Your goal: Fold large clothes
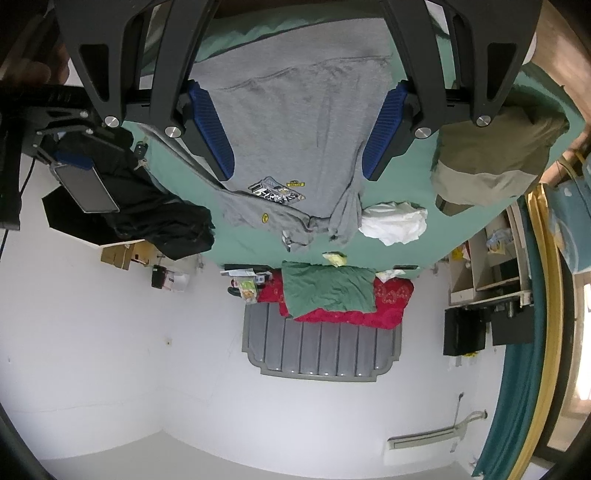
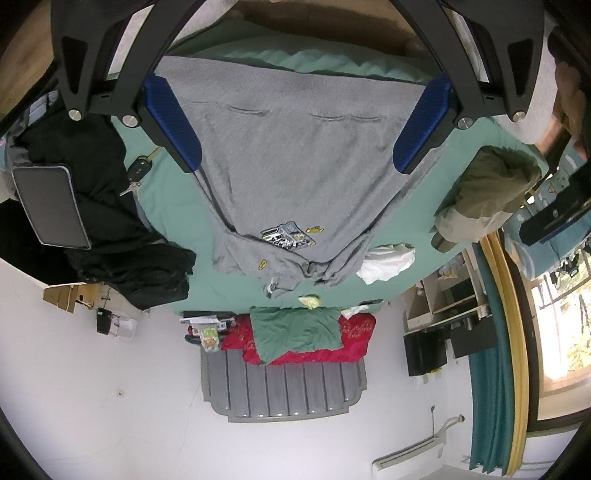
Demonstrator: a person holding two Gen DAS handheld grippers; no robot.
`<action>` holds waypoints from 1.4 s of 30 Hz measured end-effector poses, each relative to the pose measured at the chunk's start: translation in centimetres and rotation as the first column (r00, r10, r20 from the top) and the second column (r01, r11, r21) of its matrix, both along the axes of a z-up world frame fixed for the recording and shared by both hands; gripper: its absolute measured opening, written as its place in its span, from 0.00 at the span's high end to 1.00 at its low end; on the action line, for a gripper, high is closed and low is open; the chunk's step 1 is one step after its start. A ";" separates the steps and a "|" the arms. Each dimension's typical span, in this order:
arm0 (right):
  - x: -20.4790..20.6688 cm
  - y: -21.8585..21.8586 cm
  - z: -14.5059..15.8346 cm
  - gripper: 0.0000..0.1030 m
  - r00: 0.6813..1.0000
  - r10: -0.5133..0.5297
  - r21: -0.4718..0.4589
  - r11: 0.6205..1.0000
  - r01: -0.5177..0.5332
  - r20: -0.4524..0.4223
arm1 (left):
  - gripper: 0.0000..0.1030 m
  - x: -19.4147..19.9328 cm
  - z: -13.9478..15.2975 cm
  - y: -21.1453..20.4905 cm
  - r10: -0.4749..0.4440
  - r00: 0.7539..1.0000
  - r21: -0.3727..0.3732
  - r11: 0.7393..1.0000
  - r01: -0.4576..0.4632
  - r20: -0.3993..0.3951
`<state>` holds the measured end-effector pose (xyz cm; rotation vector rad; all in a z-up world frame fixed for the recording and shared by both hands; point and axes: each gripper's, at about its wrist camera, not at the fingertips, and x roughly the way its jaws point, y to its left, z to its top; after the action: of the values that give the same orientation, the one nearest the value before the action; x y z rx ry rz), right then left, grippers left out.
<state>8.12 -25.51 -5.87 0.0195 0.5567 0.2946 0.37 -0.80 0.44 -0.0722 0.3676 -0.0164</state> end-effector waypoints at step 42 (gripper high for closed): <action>55.3 28.5 -13.5 0.84 0.946 0.287 -0.318 0.892 -0.321 -0.151 | 0.27 37.7 -13.8 26.2 0.206 0.932 -0.145 0.955 -0.257 -0.297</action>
<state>63.43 2.99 -19.36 -0.3935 0.7058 0.5031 38.06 25.45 -13.32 -0.3020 0.6388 0.1977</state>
